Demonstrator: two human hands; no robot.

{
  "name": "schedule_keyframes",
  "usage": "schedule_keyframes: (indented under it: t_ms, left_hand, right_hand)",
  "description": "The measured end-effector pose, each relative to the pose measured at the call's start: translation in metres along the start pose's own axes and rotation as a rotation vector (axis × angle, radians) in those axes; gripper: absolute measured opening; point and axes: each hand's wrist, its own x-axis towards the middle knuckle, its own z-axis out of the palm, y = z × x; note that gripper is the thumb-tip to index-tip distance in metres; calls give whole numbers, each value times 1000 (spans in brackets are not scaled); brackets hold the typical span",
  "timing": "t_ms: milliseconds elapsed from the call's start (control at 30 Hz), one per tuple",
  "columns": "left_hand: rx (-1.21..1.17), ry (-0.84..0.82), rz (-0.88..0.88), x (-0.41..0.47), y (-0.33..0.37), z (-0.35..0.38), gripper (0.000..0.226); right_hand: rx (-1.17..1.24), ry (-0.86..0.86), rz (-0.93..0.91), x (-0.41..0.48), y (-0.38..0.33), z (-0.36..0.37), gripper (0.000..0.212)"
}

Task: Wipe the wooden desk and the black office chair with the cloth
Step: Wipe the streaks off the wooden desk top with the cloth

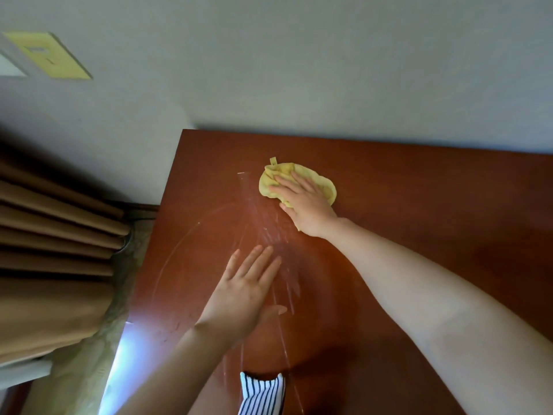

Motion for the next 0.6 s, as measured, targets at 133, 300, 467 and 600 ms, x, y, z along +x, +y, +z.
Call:
schedule_keyframes:
  t_ms: [133,300,467,600]
  left_hand:
    - [8,-1,-67,-17,-32,0,83]
    - [41,-3,-32,-31,-88,9,83]
    - [48,18,19,-17,-149,12,80]
    - [-8,33,-4,13,-178,16,76]
  right_hand:
    - [44,19,44,-28,-20,12,43]
    - [131,148,212,-66,-66,36,42]
    - [212,261,359,-94,-128,64,43]
    - [236,187,319,-113,-160,76,43]
